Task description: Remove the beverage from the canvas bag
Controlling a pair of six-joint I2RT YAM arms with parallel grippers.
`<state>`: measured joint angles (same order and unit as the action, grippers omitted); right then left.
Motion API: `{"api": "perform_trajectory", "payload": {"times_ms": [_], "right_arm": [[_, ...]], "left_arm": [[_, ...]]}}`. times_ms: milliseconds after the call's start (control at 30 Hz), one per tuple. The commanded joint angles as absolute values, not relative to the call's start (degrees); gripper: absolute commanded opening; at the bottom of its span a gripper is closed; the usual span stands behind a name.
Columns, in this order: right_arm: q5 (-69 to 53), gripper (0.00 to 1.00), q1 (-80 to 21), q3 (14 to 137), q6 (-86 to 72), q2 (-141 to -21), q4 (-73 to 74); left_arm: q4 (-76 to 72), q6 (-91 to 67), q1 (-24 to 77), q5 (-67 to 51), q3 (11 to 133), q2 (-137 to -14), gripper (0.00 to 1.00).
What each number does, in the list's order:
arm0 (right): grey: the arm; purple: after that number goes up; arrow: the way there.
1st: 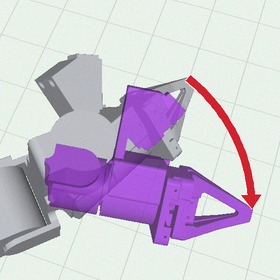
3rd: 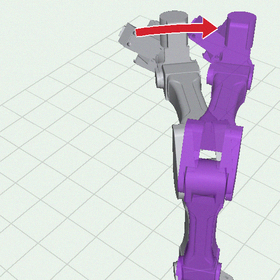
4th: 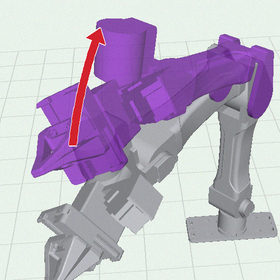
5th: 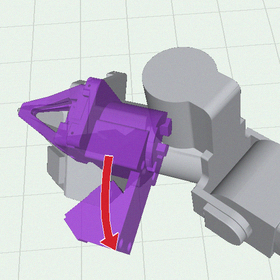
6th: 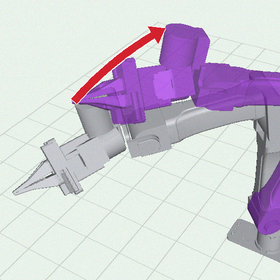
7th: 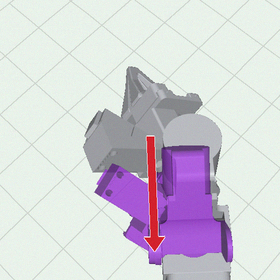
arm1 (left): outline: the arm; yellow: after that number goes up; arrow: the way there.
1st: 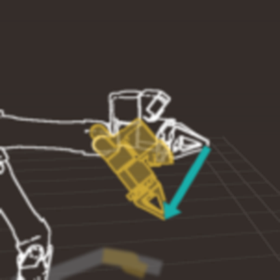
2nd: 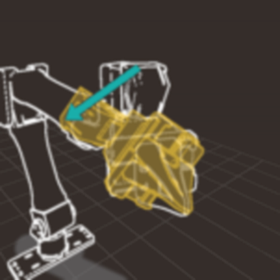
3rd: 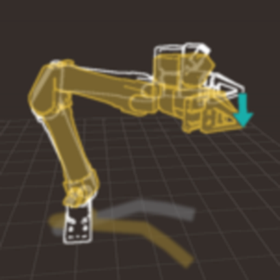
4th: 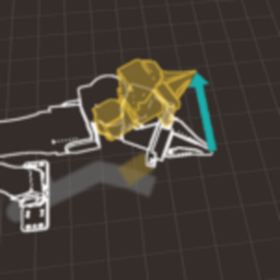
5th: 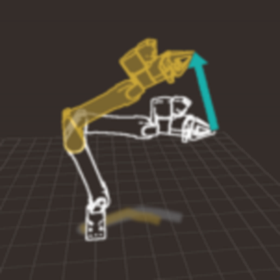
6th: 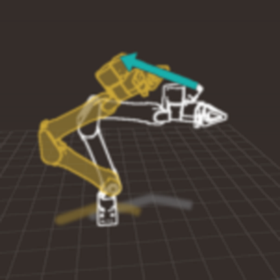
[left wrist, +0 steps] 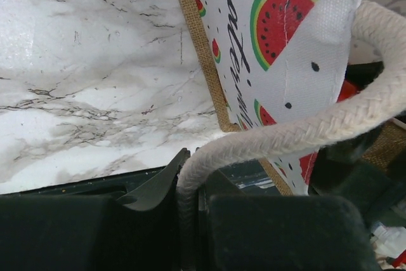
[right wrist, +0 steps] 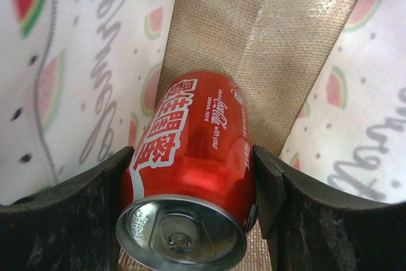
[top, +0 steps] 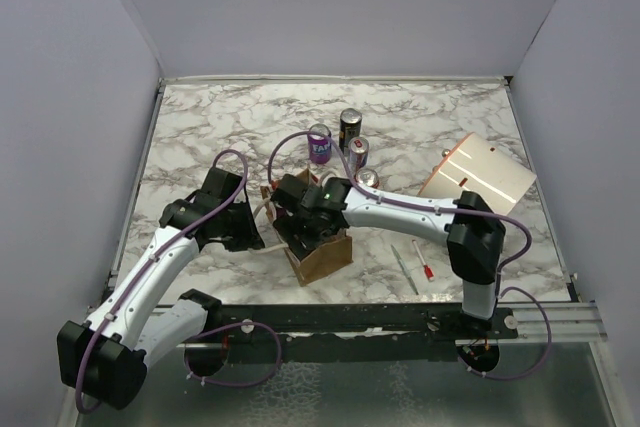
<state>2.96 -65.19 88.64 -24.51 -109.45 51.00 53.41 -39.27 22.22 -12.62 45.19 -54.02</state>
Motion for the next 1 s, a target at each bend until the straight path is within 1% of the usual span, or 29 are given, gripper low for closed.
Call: {"api": "perform_trajectory", "payload": {"times_ms": [0, 233, 500, 667, 800, 967], "right_arm": [[7.25, 0.02, -65.47, 90.07, -24.14, -102.92, 50.65], [12.83, 0.02, -65.46, 90.58, -23.99, -96.38, 50.14], [14.28, 0.02, -65.48, 89.76, -23.21, -89.08, 47.86], [16.46, 0.02, -65.48, 93.15, -22.03, -87.8, 48.42], [17.98, 0.02, -65.48, 97.53, -20.17, -88.48, 48.6], [22.69, 0.02, -65.39, 104.26, -16.49, -90.1, 48.92]], "left_arm": [[52.56, -39.34, 22.24, -13.18, 44.61, -53.14, 0.0], [52.7, -39.89, 22.24, -12.92, 44.36, -52.58, 0.0], [52.5, -40.37, 22.24, -12.66, 44.78, -52.81, 0.0], [51.26, -41.14, 22.28, -13.22, 44.03, -52.88, 0.0], [50.9, -41.47, 22.24, -13.38, 44.24, -53.25, 0.0], [50.83, -41.71, 22.24, -13.01, 44.88, -53.7, 0.0]]}}
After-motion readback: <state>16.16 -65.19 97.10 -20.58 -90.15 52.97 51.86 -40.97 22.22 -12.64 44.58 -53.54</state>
